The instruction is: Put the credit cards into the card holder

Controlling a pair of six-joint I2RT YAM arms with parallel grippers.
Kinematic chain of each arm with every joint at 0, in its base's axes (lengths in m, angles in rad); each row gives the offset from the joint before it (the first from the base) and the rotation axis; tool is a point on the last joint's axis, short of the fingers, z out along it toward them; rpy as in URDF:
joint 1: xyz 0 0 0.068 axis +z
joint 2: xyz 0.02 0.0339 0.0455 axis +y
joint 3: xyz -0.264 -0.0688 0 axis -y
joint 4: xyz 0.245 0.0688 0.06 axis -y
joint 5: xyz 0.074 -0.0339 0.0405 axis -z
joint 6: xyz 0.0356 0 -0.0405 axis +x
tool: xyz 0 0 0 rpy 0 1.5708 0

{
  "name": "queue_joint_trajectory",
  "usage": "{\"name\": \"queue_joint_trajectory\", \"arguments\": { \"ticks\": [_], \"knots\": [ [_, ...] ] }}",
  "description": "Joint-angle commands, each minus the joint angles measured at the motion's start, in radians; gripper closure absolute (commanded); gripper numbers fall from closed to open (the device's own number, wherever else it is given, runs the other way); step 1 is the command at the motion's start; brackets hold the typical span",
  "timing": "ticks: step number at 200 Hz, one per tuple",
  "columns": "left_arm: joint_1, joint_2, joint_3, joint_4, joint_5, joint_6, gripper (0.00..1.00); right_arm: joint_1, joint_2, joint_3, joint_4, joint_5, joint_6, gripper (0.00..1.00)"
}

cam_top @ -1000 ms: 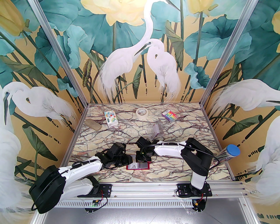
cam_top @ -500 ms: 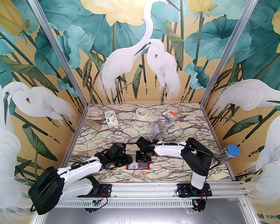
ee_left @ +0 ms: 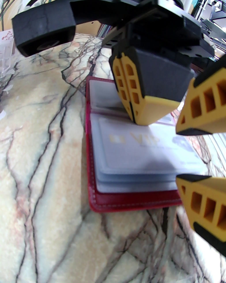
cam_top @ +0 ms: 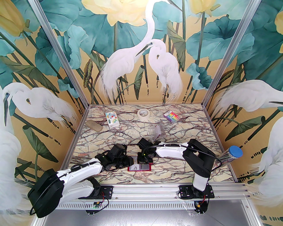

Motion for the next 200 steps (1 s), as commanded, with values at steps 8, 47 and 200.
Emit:
{"name": "queue_joint_trajectory", "arguments": {
  "ticks": [8,47,200],
  "knots": [
    [-0.001,0.023,-0.01,0.006,0.001,0.002,0.65,0.001,0.027,-0.015,-0.023,0.021,-0.015,0.92],
    [-0.001,0.033,-0.01,0.025,0.014,0.003,0.65,0.001,0.029,-0.017,-0.021,0.019,-0.015,0.91],
    [-0.004,-0.018,-0.005,0.051,0.066,-0.006,0.66,0.001,0.018,-0.015,-0.018,0.016,-0.013,0.92]
  ]
}}
